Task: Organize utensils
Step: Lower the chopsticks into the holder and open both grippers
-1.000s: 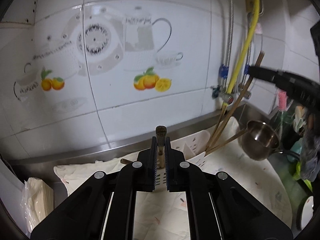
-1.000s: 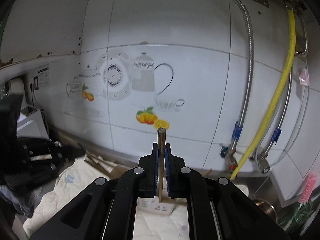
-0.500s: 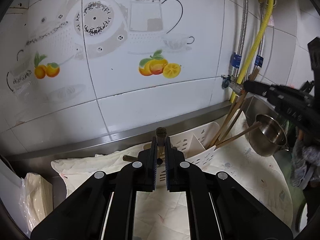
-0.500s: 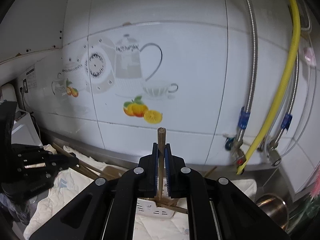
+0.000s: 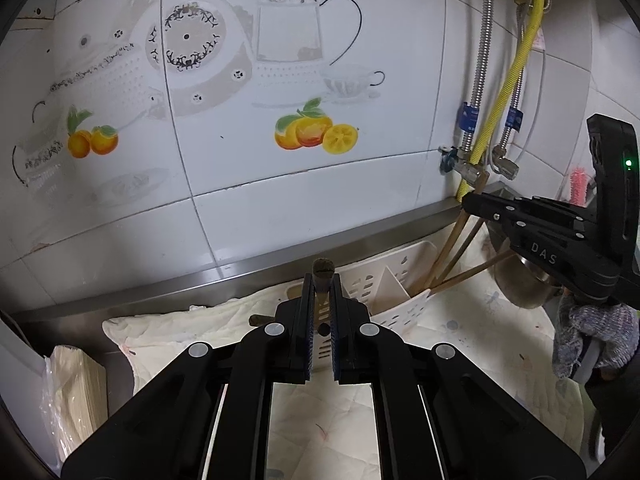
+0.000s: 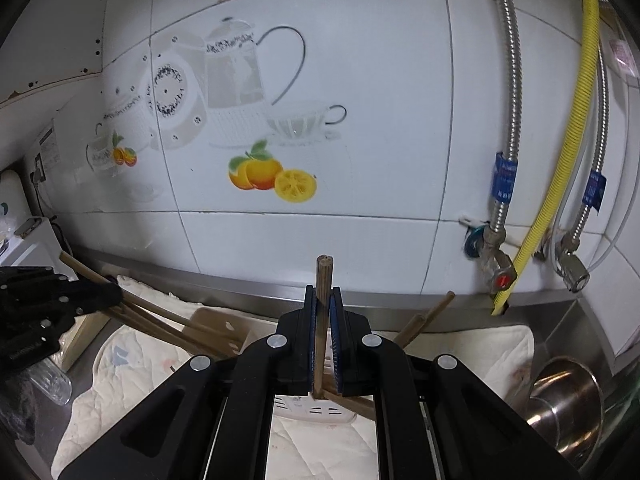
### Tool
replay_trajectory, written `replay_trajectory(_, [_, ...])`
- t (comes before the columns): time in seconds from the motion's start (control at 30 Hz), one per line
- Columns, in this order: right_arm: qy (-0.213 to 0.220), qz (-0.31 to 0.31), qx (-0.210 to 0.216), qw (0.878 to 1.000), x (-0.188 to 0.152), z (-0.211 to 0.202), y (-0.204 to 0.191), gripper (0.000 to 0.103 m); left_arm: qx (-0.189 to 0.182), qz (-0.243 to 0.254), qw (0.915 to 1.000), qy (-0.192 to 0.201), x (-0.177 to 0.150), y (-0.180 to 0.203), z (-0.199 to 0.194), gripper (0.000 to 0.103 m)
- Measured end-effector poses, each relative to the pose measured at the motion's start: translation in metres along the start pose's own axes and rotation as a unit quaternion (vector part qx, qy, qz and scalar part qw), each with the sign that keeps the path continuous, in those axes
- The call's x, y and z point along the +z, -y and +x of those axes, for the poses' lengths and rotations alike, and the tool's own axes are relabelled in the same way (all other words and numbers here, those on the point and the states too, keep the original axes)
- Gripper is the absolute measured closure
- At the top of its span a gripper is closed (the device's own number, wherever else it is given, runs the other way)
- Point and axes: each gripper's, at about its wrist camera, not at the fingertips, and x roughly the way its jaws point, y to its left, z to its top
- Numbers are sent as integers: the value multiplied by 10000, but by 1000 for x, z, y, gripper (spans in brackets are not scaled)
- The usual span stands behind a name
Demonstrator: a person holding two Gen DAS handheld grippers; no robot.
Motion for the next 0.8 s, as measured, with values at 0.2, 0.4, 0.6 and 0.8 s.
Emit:
replay_trajectory(0.2, [32,-43,-26,10000,1,-1,-1,96,52,-42,10000,72,2,0,-2,98])
replay_trajectory(0.4, [-1,-158,-100,9998,-2,2,-5,96,183,125,9996,201,1,8,-6,98])
replay_trajectory(0.6, [-73,-179,-138,9997,-7,6,-4,95,135,110,9997,190,2,4,-7,98])
replay_trajectory(0.8, [-95,-100,-139,9998,-8,5,-1,94,120,61,9998,120,-1,2,-9,97])
